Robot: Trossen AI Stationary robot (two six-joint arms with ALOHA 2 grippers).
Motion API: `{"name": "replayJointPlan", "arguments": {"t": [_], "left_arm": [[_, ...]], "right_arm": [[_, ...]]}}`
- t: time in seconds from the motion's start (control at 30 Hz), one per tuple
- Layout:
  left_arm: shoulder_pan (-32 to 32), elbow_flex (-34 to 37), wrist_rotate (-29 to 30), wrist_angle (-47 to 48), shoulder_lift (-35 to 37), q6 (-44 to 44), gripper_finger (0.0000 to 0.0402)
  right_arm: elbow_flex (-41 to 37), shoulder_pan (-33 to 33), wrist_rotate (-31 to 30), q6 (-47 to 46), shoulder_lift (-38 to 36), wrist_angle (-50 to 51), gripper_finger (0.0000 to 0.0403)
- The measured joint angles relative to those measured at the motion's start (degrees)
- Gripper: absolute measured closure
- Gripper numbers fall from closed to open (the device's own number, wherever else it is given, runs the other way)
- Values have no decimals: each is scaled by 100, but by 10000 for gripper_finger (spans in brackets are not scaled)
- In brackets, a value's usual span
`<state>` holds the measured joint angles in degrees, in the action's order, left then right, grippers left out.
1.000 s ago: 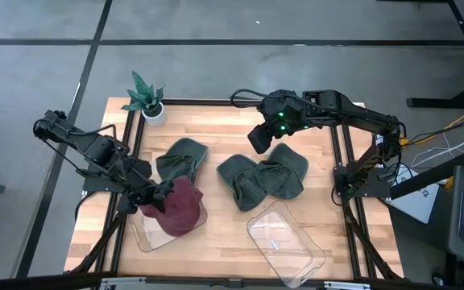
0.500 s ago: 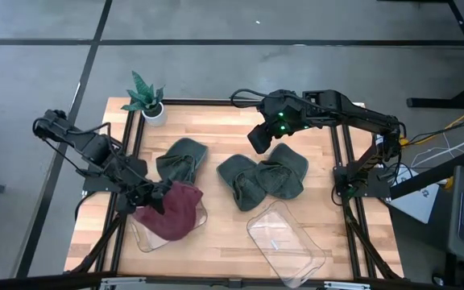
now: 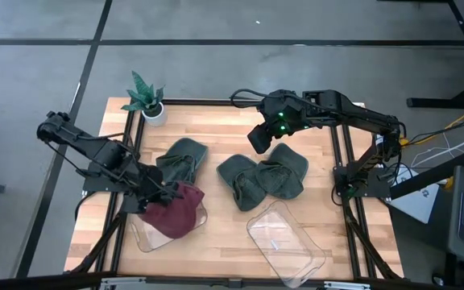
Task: Pick & Place hat
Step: Put the red cap into the left transparent bin
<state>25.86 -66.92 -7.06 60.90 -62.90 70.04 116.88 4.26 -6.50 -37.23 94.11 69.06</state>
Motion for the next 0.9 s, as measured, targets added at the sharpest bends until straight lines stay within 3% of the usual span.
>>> {"name": "replayJointPlan", "arguments": {"t": [0.13,0.33,0.9], "left_arm": [[-104,0,261,68,209,118,397],[-191,0,118,303,360,-141,397],[71,0,-152,330,-280,-148,397]], "right_arm": [[0,-1,0,-2,0,0,198],[0,0,0,-2,0,-4,198],[0,0,2,0,2,-157,198]]}}
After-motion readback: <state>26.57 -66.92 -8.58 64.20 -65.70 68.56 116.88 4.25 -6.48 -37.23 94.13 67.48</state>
